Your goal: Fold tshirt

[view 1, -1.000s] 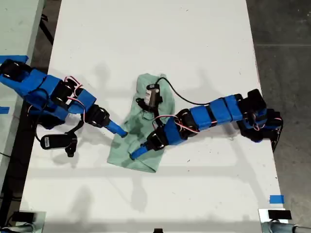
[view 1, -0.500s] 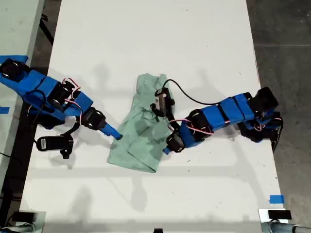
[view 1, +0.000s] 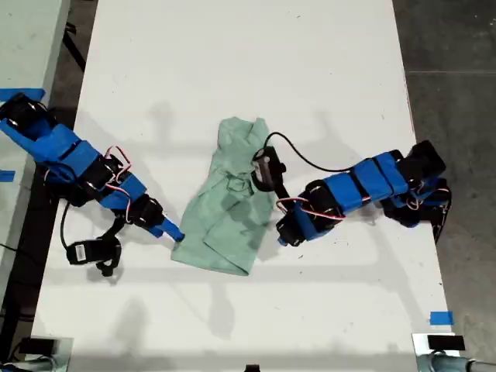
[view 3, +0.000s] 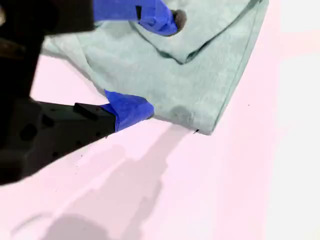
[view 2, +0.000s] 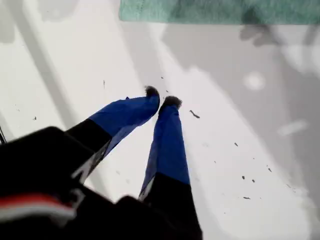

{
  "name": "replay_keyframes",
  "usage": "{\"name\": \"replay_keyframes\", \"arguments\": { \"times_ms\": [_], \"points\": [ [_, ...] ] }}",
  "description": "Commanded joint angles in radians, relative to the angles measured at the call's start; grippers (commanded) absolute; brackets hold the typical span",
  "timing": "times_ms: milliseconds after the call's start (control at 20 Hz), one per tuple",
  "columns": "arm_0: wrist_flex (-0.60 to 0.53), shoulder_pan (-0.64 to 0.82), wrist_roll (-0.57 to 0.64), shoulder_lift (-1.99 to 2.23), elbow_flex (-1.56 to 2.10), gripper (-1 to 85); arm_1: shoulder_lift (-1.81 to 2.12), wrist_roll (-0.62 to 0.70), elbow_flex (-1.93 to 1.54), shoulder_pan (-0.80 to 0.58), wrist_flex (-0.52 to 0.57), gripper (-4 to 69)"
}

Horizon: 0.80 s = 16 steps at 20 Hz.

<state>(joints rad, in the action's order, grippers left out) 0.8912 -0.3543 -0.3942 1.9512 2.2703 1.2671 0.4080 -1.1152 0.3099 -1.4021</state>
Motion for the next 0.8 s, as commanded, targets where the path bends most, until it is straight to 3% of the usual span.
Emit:
{"name": "replay_keyframes", "arguments": {
  "times_ms": [0,100,500,750],
  "points": [
    [-0.115,-0.035,-0.072,-0.11,-0.095,23.7,0.124,-0.006,0.026,0.018,-0.009,4.2],
    [-0.153,-0.038,-0.094,-0.207,-0.144,23.6,0.124,-0.003,0.026,0.018,-0.009,4.2],
    [0.02,-0.032,-0.156,-0.387,-0.247,23.8,0.127,-0.002,0.031,0.034,0.0,4.2],
    [0.015,-0.015,-0.15,-0.494,-0.262,23.8,0.129,-0.009,0.028,0.043,0.002,4.2]
  ]
}}
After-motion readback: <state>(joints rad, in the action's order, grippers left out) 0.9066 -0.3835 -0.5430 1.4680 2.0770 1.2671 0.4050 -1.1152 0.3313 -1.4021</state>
